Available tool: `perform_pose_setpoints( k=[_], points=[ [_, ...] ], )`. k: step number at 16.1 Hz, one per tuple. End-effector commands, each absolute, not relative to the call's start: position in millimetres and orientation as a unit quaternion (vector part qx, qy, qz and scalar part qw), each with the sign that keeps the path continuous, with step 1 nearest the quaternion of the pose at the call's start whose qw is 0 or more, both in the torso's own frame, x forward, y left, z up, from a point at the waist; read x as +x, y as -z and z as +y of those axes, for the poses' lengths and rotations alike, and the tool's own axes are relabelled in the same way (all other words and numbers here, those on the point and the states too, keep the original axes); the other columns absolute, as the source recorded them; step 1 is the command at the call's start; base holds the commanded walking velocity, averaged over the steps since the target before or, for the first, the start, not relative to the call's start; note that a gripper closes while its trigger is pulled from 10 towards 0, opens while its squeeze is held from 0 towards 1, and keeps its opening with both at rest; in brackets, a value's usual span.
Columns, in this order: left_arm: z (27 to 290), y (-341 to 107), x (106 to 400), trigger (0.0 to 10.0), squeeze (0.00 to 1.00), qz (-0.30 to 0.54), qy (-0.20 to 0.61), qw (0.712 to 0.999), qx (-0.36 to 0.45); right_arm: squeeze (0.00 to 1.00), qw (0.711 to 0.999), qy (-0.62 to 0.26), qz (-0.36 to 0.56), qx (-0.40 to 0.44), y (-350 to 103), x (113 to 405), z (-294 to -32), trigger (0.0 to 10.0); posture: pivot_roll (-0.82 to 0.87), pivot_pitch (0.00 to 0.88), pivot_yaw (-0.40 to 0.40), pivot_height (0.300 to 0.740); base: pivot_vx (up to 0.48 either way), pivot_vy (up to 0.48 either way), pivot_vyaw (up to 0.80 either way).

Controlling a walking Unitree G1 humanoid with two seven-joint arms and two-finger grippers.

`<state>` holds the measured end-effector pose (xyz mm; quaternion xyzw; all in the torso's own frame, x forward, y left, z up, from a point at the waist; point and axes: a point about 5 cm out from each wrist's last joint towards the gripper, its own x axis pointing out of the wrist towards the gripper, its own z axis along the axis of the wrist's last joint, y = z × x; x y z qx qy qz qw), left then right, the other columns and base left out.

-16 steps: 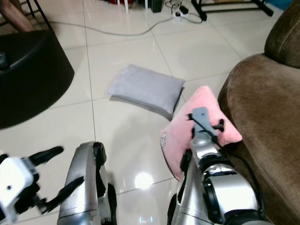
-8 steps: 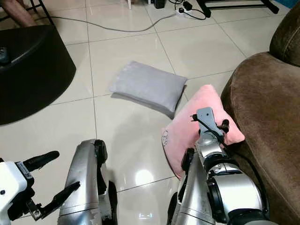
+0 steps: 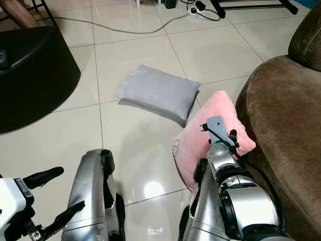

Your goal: Move the pillow to the sofa from floor

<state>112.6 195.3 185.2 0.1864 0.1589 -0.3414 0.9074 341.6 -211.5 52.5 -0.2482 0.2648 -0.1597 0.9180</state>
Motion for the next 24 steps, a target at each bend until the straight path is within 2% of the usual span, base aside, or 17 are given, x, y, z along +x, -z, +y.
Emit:
perform_pose_setpoints(
  k=[1, 13, 15, 17, 21, 24],
  points=[
    [193.5, -188.2, 109.9, 10.0, 0.0, 0.156, 0.349, 0.904, 0.192, 0.0, 0.914, 0.152, 0.283, -0.248, -43.9, 335.7, -210.7, 0.0, 0.16, 0.21, 0.026, 0.428, 0.0, 0.0, 0.0],
    [192.6, -187.3, 108.6, 10.0, 0.0, 0.161, 0.357, 0.9, 0.19, 0.0, 0.925, 0.144, 0.283, -0.207, -39.9, 334.4, -203.9, 0.0, 0.16, 0.188, 0.03, 0.428, 0.0, 0.0, 0.0],
    [190.9, -184.4, 105.4, 10.0, 0.0, 0.169, 0.367, 0.897, 0.181, 0.0, 0.944, 0.141, 0.267, -0.132, -40.9, 337.2, -193.7, 0.0, 0.15, 0.168, 0.026, 0.428, 0.0, 0.0, 0.0],
    [190.7, -175.3, 104.3, 10.0, 0.0, 0.179, 0.374, 0.894, 0.172, 0.0, 0.964, 0.113, 0.234, -0.054, -44.6, 342.1, -173.0, 0.0, 0.12, 0.109, 0.007, 0.428, 0.0, 0.0, 0.0],
    [209.4, -149.6, 124.9, 10.0, 0.0, 0.179, 0.317, 0.912, 0.189, 0.0, 0.986, 0.001, 0.165, 0.032, -49.1, 341.6, -132.2, 0.0, 0.05, 0.0, -0.005, 0.428, 0.0, 0.0, 0.0],
    [217.3, -144.1, 136.5, 10.0, 0.0, 0.163, 0.269, 0.928, 0.199, 0.0, 0.993, -0.047, 0.1, 0.048, -61.2, 337.1, -136.4, 0.0, 0.04, 0.0, -0.022, 0.428, 0.0, 0.0, 0.0]
  ],
)
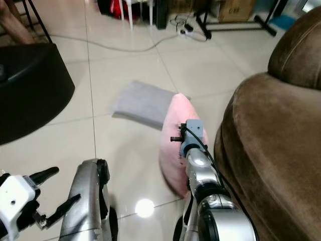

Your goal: Move the pillow to the sofa from floor

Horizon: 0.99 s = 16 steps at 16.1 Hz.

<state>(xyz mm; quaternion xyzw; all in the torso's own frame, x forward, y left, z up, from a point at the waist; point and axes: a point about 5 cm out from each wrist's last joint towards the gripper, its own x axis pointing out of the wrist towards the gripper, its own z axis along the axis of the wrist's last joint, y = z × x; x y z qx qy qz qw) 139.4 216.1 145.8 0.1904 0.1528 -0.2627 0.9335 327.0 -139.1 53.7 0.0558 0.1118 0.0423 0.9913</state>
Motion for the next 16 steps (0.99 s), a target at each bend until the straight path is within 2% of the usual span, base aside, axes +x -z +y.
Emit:
perform_pose_setpoints(
  k=[1, 2, 3, 4, 6, 10, 16],
  points=[
    [221.8, -145.9, 145.5, 10.0, 0.0, 0.137, 0.217, 0.946, 0.198, 0.0, 0.993, -0.069, 0.032, 0.087, -87.2, 326.2, -144.1, 0.0, 0.03, 0.0, -0.021, 0.428, 0.0, 0.0, 0.0],
    [224.8, -143.7, 155.3, 10.0, 0.0, 0.128, 0.184, 0.955, 0.194, 0.0, 0.991, -0.076, 0.009, 0.106, -100.9, 320.6, -148.6, 0.4, 0.01, 0.0, -0.015, 0.428, 0.0, 0.0, 0.0],
    [224.5, -144.9, 162.5, 10.0, 0.0, 0.114, 0.164, 0.961, 0.191, 0.0, 0.989, -0.082, -0.003, 0.125, -111.1, 316.8, -151.4, 10.0, -0.01, 0.0, -0.001, 0.428, 0.0, 0.0, 0.0],
    [221.8, -151.2, 180.0, 10.0, 0.0, 0.081, 0.116, 0.974, 0.177, 0.0, 0.989, -0.079, -0.017, 0.127, -130.9, 305.0, -157.5, 10.0, -0.04, 0.0, 0.009, 0.428, 0.0, 0.0, 0.0],
    [203.1, -157.9, 203.5, 10.0, 0.0, 0.021, 0.112, 0.977, 0.181, 0.0, 0.984, -0.102, -0.045, 0.14, -150.1, 282.6, -145.7, 10.0, -0.1, 0.0, 0.049, 0.448, 0.0, 0.0, 0.0],
    [190.5, -170.9, 247.9, 10.0, 0.0, -0.021, 0.054, 0.984, 0.168, 0.0, 0.986, -0.071, -0.031, 0.148, -153.8, 277.1, -140.4, 10.0, -0.14, 0.0, 0.079, 0.488, 0.0, 0.0, 0.0],
    [189.4, -172.0, 265.7, 10.0, 0.0, -0.034, 0.045, 0.984, 0.17, 0.0, 0.989, -0.056, -0.03, 0.131, -159.0, 284.2, -143.1, 10.0, -0.16, 0.0, 0.1, 0.553, 0.0, 0.0, 0.0]
  ],
)
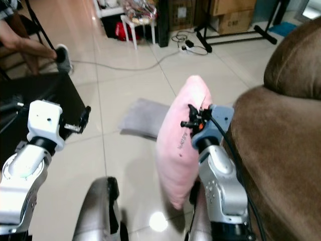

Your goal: Move the pillow to the sofa from floor

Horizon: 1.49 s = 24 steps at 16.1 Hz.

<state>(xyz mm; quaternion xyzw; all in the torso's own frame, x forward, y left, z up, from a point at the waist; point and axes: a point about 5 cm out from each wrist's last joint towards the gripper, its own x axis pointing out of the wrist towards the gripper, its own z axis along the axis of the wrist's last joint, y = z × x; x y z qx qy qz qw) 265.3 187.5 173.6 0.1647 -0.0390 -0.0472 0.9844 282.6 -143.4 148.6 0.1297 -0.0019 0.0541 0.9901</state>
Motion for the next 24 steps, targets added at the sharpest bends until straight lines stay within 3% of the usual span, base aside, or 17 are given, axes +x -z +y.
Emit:
perform_pose_setpoints(
  k=[1, 5, 9, 12, 16, 19, 24],
  points=[
    [191.5, -168.4, 267.1, 10.0, 0.0, -0.031, 0.055, 0.982, 0.179, 0.0, 0.991, -0.034, -0.02, 0.131, -152.0, 283.8, -151.1, 10.0, -0.14, 0.0, 0.093, 0.568, 0.0, 0.0, 0.0],
    [202.8, -160.2, 264.6, 10.0, 0.0, -0.016, 0.025, 0.983, 0.18, 0.0, 0.993, -0.037, -0.005, 0.112, -145.4, 289.8, -151.0, 10.0, -0.1, 0.0, 0.022, 0.603, 0.0, 0.0, 0.0],
    [197.9, -151.7, 252.9, 10.0, 0.0, -0.017, -0.005, 0.986, 0.168, 0.0, 0.995, -0.069, 0.003, 0.071, -149.5, 299.3, -157.2, 10.0, -0.03, 0.0, -0.102, 0.638, 0.0, 0.0, 0.0],
    [197.4, -153.3, 250.7, 10.0, 0.0, -0.022, -0.016, 0.986, 0.167, 0.0, 0.995, -0.081, 0.005, 0.064, -151.6, 305.3, -157.2, 10.0, -0.01, 0.0, -0.144, 0.663, 0.0, 0.0, 0.0],
    [196.4, -151.9, 246.5, 10.0, 0.0, -0.022, -0.015, 0.985, 0.173, 0.0, 0.995, -0.077, 0.022, 0.066, -146.9, 306.9, -155.6, 10.0, -0.01, 0.0, -0.137, 0.688, 0.0, 0.0, 0.0],
    [195.1, -146.7, 246.2, 10.0, 0.0, -0.01, 0.007, 0.984, 0.178, 0.0, 0.996, -0.038, 0.043, 0.068, -135.6, 298.6, -165.6, 10.0, -0.05, 0.0, -0.08, 0.708, 0.0, 0.0, 0.0],
    [187.8, -130.4, 239.0, 10.0, 0.0, 0.017, 0.034, 0.981, 0.188, 0.0, 0.995, -0.013, 0.073, 0.064, -122.7, 285.3, -176.9, 10.0, -0.08, 0.0, -0.048, 0.738, 0.0, 0.0, 0.0]
  ],
)
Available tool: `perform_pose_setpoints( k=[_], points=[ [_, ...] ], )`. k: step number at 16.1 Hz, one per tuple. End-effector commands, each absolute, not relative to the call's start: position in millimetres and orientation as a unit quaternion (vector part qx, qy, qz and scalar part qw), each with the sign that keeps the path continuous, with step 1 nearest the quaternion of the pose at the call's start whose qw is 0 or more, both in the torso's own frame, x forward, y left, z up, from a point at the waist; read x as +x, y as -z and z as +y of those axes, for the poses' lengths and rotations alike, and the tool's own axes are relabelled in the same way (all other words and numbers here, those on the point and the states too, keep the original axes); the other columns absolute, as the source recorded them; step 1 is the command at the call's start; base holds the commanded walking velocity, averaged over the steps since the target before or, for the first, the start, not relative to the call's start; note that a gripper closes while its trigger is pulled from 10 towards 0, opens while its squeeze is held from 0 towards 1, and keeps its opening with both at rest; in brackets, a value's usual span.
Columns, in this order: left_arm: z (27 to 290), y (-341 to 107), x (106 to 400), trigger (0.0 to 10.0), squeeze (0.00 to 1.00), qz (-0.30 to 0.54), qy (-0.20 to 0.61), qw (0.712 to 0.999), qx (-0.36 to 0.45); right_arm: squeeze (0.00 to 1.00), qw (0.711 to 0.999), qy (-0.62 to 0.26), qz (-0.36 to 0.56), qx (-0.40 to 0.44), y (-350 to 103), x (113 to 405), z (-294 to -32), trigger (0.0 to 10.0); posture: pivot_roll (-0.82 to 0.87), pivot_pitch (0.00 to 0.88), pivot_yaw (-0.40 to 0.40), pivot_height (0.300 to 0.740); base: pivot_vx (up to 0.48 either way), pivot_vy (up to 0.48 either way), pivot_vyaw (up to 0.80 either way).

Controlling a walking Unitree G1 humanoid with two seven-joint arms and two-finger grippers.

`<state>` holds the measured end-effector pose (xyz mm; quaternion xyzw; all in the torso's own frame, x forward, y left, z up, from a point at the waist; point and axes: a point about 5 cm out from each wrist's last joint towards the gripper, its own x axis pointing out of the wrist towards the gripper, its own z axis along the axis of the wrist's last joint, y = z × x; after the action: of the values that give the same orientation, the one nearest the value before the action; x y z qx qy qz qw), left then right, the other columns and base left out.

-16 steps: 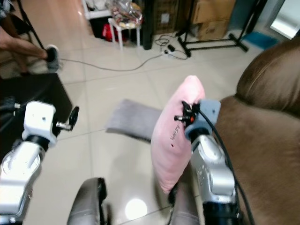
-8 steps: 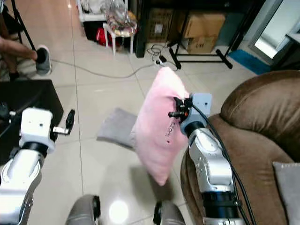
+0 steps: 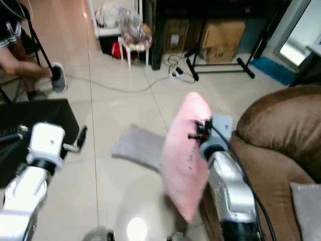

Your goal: Move the pillow to the sofa from floor

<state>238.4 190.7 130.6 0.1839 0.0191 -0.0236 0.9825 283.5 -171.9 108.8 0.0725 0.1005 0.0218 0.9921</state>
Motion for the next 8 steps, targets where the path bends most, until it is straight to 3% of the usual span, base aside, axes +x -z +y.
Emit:
perform_pose_setpoints(
  k=[1, 8],
  points=[
    [187.3, -127.7, 236.2, 10.0, 0.0, 0.021, 0.038, 0.98, 0.195, 0.0, 0.995, -0.014, 0.077, 0.063, -120.6, 283.0, -177.4, 10.0, -0.08, 0.0, -0.044, 0.74, 0.0, 0.0, 0.0],
    [189.9, -131.2, 233.8, 10.0, 0.0, 0.017, 0.033, 0.981, 0.193, 0.0, 0.996, -0.032, 0.08, 0.035, -117.2, 283.0, -169.0, 10.0, -0.07, 0.0, -0.04, 0.74, 0.0, 0.0, 0.0]
  ],
)
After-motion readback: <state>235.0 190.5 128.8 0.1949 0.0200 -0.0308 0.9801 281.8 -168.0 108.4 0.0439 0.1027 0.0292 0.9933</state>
